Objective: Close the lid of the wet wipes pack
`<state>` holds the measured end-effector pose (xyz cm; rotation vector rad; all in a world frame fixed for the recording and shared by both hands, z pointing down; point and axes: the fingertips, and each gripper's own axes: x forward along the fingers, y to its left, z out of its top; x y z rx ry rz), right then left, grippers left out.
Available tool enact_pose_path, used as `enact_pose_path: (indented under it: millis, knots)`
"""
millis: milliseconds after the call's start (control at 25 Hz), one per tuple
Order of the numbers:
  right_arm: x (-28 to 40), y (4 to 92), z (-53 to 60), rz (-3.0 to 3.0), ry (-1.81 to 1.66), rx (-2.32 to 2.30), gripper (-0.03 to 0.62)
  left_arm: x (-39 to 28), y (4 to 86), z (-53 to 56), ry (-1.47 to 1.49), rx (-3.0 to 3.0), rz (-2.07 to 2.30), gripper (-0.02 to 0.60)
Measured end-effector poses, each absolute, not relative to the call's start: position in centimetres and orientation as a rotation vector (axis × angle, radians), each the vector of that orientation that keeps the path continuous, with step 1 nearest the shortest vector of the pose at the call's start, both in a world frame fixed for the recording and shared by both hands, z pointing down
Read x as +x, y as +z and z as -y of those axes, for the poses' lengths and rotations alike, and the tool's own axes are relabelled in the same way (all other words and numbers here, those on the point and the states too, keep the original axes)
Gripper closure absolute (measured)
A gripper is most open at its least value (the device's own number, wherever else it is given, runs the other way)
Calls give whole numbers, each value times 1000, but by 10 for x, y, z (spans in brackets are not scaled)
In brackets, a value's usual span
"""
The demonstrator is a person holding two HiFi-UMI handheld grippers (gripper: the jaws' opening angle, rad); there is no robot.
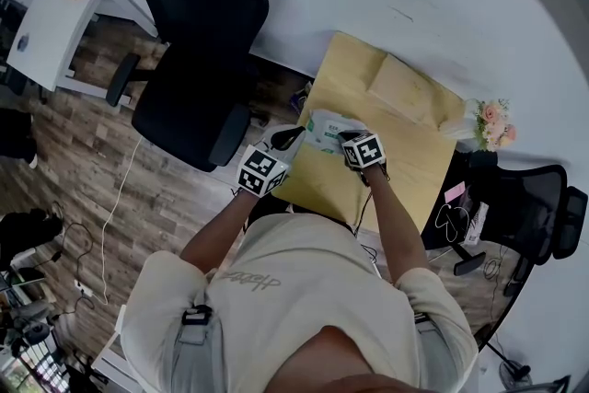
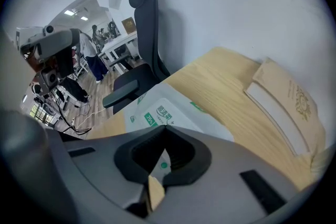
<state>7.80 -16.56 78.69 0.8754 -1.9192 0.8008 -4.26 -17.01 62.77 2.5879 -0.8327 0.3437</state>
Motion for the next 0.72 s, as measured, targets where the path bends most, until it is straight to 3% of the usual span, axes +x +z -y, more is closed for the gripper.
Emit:
enact_pose_path:
  millis: [720]
  knots:
    - [104, 730, 150, 2052, 787, 1081, 592, -23, 596, 165, 352, 2676, 796, 563]
